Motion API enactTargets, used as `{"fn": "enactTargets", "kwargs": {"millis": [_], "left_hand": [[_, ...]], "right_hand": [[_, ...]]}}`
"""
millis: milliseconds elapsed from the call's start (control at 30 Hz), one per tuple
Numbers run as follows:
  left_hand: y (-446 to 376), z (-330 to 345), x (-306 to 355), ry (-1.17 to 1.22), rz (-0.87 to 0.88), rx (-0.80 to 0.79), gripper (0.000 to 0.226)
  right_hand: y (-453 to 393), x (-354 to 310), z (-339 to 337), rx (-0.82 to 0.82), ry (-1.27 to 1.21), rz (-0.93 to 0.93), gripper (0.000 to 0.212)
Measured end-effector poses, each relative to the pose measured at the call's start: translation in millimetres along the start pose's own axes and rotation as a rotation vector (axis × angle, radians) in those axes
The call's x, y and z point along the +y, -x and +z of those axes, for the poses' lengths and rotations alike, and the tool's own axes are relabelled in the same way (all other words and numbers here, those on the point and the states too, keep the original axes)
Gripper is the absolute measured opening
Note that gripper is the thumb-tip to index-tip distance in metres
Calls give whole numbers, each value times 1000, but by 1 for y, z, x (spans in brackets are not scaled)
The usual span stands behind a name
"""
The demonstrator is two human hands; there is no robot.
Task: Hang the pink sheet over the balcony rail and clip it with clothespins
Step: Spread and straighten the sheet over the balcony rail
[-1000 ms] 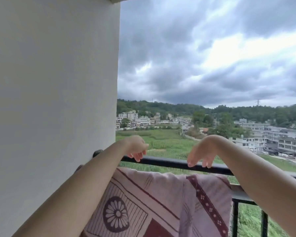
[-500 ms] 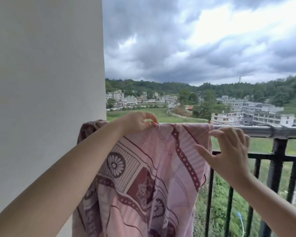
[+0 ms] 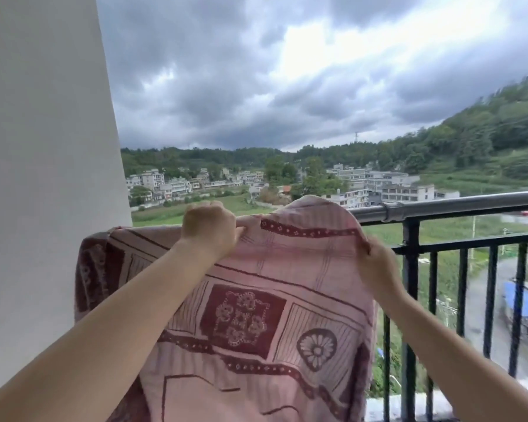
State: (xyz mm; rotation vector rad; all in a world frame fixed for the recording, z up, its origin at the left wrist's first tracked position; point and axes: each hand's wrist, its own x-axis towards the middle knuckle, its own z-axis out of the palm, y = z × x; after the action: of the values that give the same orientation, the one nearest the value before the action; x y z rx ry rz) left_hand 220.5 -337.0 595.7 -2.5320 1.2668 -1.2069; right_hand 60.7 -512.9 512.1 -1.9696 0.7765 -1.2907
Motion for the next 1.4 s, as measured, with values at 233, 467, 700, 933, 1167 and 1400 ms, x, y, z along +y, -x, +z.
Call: {"fn": "enactTargets", "kwargs": {"millis": [233,467,700,933,1167,1400], "left_hand": [[-36,-11,9,64,-163,-79,43],[-89,-18,84,393,-85,303,45],[-108,-6,138,636,-94,-218,43],[-96,-5,150,429,-88,287,20],[-64,-15,161,191,67,364,63],[-47,-36,165,44,102,160,31]], "right_hand": [[-118,-91,-61,208,619,-451,20],[-216,-92,-47,166,807,-598,24],[-229,-31,-27,-1013,987,-332,51],[-165,-1,-105,-324,481,-807,31],[-73,97,-100,57,243,-712,32],[-12,101,-74,-697,-641,221,32]]}}
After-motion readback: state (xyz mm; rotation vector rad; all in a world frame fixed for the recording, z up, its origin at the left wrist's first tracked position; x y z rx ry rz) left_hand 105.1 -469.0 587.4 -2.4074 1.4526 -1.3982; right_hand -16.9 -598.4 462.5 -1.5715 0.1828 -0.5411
